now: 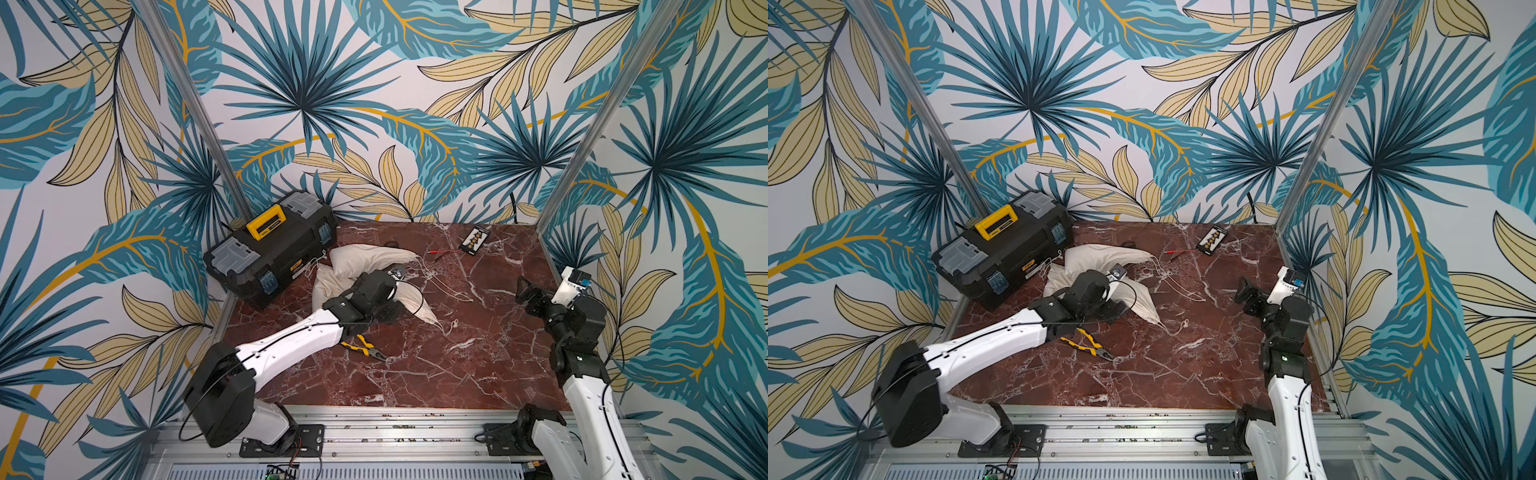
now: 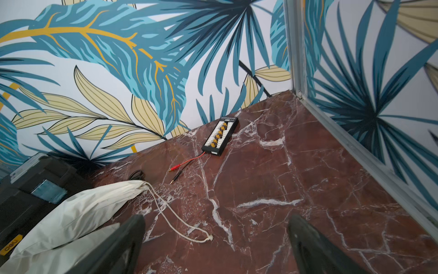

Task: Close the soil bag
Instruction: Place the soil bag at the center of the board, then reset both arms

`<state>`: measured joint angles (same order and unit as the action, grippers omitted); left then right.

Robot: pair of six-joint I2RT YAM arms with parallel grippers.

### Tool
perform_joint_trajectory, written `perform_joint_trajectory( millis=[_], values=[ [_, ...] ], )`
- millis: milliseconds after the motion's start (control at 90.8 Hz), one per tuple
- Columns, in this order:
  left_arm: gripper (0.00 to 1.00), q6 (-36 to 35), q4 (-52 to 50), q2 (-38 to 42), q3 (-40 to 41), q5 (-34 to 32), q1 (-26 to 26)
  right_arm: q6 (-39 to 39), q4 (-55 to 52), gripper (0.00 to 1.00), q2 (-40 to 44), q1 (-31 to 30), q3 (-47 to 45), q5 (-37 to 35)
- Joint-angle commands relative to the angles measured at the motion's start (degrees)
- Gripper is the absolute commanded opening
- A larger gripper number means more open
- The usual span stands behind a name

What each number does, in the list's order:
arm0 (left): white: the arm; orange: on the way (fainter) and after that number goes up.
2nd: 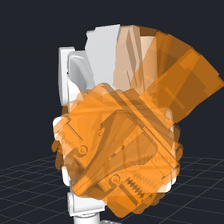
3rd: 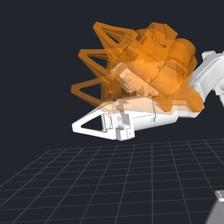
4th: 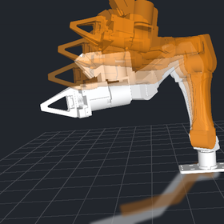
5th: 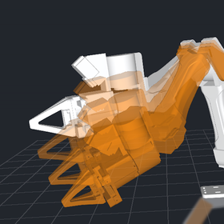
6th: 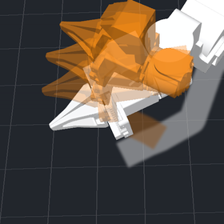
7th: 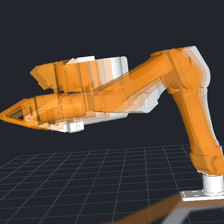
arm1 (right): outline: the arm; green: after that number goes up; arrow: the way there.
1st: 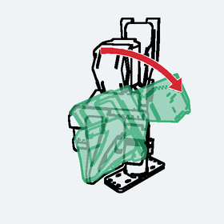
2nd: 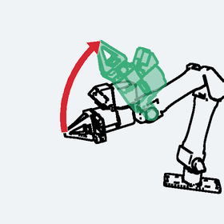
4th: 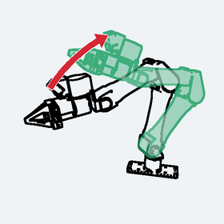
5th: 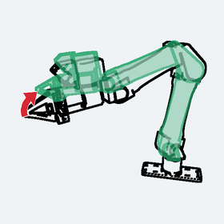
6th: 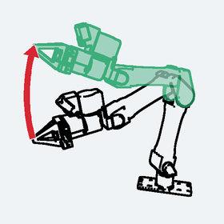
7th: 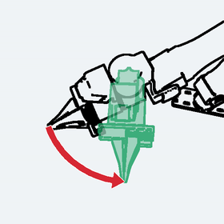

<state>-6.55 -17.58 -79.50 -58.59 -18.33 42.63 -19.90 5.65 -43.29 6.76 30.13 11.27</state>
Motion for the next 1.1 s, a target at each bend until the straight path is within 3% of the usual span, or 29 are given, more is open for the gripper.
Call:
perform_joint_trajectory(
  millis=[0,99,242,441,518,584,672,749,804,892,980,1090],
  values=[
    [1.00,3.1,3.7,7.8,2.5,3.5,-2.6,2.7,7.3,0.99,-2.3,0.0,-3.5,-5.1],
    [1.00,7.2,5.7,14.2,7.1,3.1,-10.2,3.4,17.0,0.99,-8.9,-0.6,-6.7,-7.5],
    [1.00,11.9,11.3,20.0,16.3,-4.0,-21.3,6.2,43.3,0.99,-19.1,-2.7,-16.1,-14.1],
    [1.00,12.8,27.6,21.8,29.2,-11.0,-29.8,12.6,62.5,0.99,-32.3,-5.6,-19.3,-20.0],
    [1.00,11.7,32.5,19.5,32.1,-12.4,-33.5,14.0,61.8,0.99,-32.8,-6.2,-18.8,-20.0],
    [1.00,9.0,40.7,17.5,35.4,-11.5,-34.7,15.1,70.0,0.99,-33.6,-6.4,-22.4,-20.1],
    [1.00,3.9,59.0,14.0,42.8,-3.2,-34.8,15.3,86.4,0.99,-40.5,-6.4,-27.0,-20.3],
    [1.00,1.4,76.5,7.6,47.4,1.4,-34.8,17.4,85.9,0.99,-44.6,-6.5,-24.3,-15.5],
    [1.00,0.4,83.2,3.0,48.4,2.8,-34.8,17.8,81.1,0.99,-43.6,-6.8,-23.2,-14.7],
    [1.00,-2.0,90.3,-6.3,47.4,7.4,-34.8,17.4,82.7,0.99,-44.0,-6.8,-23.5,-16.2],
    [1.00,-3.2,91.7,-12.7,44.8,8.7,-34.8,17.1,76.7,0.99,-43.7,-6.8,-20.6,-16.5],
    [1.00,-1.3,74.5,-8.9,38.9,10.1,-36.1,16.9,73.7,0.99,-43.8,-6.8,-19.0,-16.8]
  ],
)
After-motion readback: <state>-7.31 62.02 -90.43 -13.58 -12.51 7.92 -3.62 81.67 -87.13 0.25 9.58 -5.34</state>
